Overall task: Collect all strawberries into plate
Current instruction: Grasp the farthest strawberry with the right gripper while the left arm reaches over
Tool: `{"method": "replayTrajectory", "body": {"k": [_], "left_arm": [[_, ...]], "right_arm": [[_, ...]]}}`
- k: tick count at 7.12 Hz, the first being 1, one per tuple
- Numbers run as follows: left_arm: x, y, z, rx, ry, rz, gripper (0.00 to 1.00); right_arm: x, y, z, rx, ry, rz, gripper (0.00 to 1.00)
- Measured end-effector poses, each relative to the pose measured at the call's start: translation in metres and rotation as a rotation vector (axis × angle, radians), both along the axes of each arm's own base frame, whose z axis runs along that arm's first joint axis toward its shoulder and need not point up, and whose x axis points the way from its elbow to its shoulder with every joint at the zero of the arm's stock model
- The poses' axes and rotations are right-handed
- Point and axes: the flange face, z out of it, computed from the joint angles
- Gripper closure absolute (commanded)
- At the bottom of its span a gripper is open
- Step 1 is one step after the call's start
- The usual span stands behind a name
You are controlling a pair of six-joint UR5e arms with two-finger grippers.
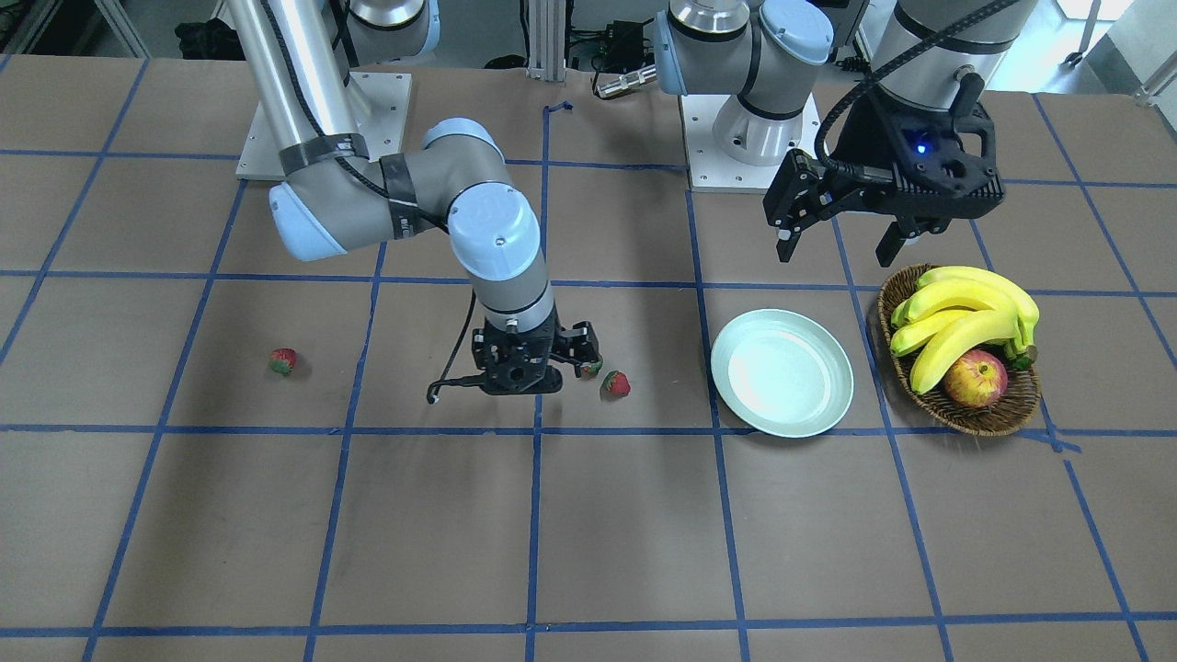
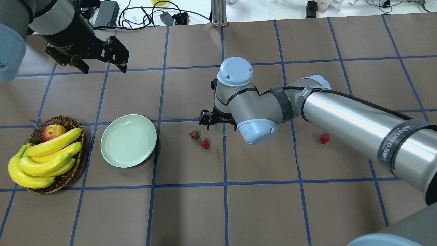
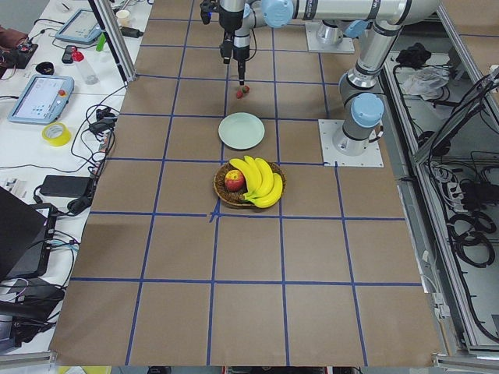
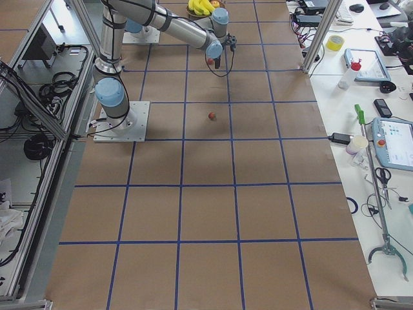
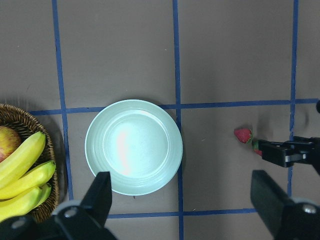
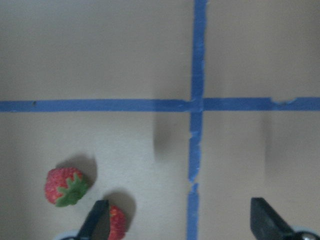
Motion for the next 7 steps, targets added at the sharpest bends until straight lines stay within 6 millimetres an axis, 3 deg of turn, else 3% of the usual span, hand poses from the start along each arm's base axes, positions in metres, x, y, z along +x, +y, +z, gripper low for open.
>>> {"method": "replayTrajectory", "body": {"k": [2, 4, 5, 7], "left_arm": [[0.000, -0.001, -0.002, 0.002, 0.002, 0.001, 0.00], [-0.003, -0.010, -0.015, 0.016, 0.029, 0.097, 0.00], [-0.009, -0.018, -0.029, 0.028, 0.058, 0.195, 0.00], [-0.043, -0.028, -0.087, 0.049, 0.109, 0.362, 0.00]], "right_arm": [[-0.111, -0.029, 0.025, 0.018, 0.105, -0.024, 0.04], [-0.208, -0.033, 0.027, 0.052, 0.196, 0.029, 0.07], [-0.249, -0.024, 0.013, 0.092, 0.201, 0.038, 0.08], [-0.296, 0.003, -0.020, 0.147, 0.177, 0.046, 0.24]]}}
